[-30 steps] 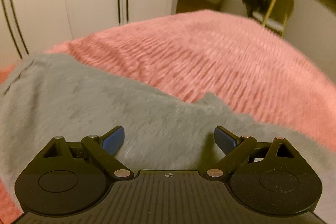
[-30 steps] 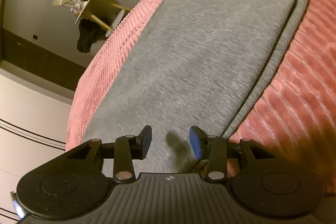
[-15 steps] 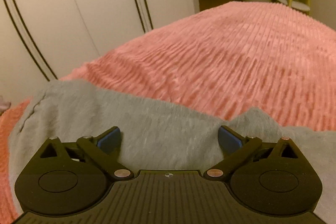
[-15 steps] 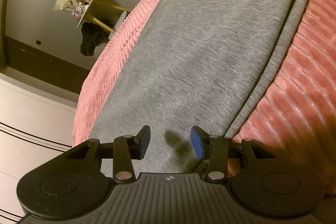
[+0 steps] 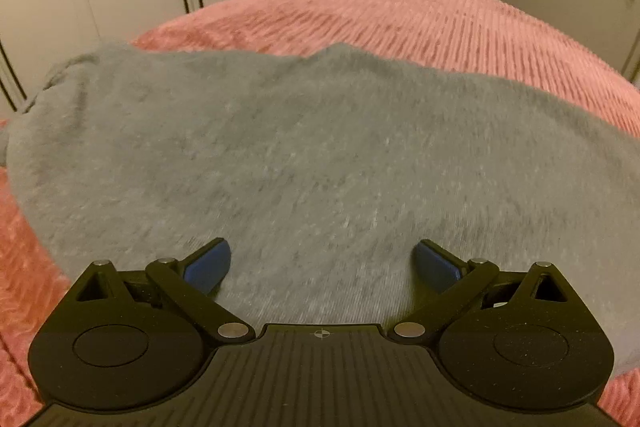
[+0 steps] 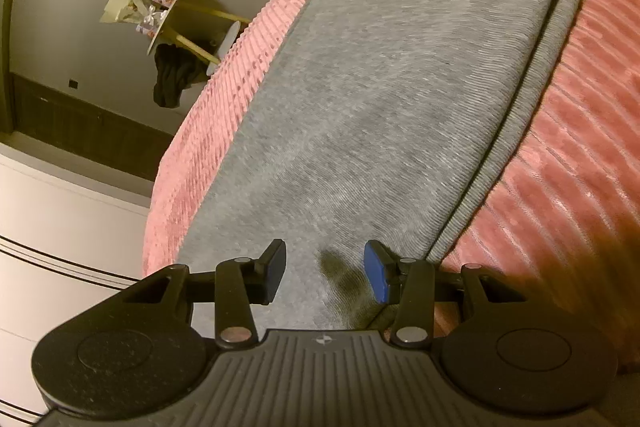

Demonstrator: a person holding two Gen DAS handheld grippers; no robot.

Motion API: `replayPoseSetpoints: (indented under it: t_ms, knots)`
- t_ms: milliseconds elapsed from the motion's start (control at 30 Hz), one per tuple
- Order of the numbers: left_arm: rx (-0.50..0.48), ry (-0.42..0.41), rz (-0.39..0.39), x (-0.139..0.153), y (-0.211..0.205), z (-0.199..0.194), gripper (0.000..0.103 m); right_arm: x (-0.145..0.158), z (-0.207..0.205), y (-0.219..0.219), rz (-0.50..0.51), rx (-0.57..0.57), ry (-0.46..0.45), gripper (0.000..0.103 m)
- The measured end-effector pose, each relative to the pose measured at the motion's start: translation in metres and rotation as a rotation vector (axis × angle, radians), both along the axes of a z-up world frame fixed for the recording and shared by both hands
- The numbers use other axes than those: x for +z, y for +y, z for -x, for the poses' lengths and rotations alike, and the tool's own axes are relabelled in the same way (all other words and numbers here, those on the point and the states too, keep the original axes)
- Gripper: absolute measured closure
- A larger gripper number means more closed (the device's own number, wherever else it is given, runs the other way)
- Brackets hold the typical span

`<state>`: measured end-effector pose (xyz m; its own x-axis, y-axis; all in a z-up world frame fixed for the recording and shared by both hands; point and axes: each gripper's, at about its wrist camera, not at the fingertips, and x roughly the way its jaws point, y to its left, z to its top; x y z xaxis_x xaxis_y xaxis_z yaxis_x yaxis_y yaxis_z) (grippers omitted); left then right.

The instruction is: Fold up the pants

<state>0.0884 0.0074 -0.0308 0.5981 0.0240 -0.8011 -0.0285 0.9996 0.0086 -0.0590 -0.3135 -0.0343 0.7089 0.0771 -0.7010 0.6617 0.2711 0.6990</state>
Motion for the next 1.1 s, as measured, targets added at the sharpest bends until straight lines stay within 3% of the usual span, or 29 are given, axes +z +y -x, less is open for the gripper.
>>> replayPoseSetpoints:
  t_ms: [167, 300, 533, 667, 933, 967, 1000, 1100]
  knots:
    - [0.094, 0.007, 0.081, 0.002, 0.019, 0.005, 0.001, 0.007, 0.021, -0.016, -0.071, -0.1, -0.039, 0.06]
    - [0.14, 0.006, 0.139, 0.004, 0.029, 0.01, 0.001, 0.019, 0.052, -0.05, 0.048, -0.189, 0.009, 0.06]
    - [0.126, 0.027, 0.049, 0.002, 0.015, 0.009, 0.001, 0.005, 0.116, -0.12, 0.016, -0.427, 0.066, 0.06]
    - [0.116, 0.039, 0.006, 0.0, 0.01, 0.007, 0.001, -0.009, 0.121, -0.14, -0.025, -0.44, 0.028, 0.06]
    - [0.134, 0.057, 0.01, 0.001, 0.01, 0.008, 0.001, -0.017, 0.104, -0.168, -0.041, -0.419, -0.045, 0.059]
    - [0.134, 0.057, 0.009, 0.001, 0.01, 0.007, 0.001, -0.015, 0.102, -0.169, -0.028, -0.412, -0.038, 0.061]
    - [0.134, 0.058, 0.005, 0.0, 0.009, 0.007, 0.001, -0.013, 0.1, -0.169, -0.01, -0.404, -0.033, 0.073]
    - [0.132, 0.061, -0.007, 0.0, 0.007, 0.007, 0.0, -0.007, 0.091, -0.17, 0.049, -0.384, 0.008, 0.091]
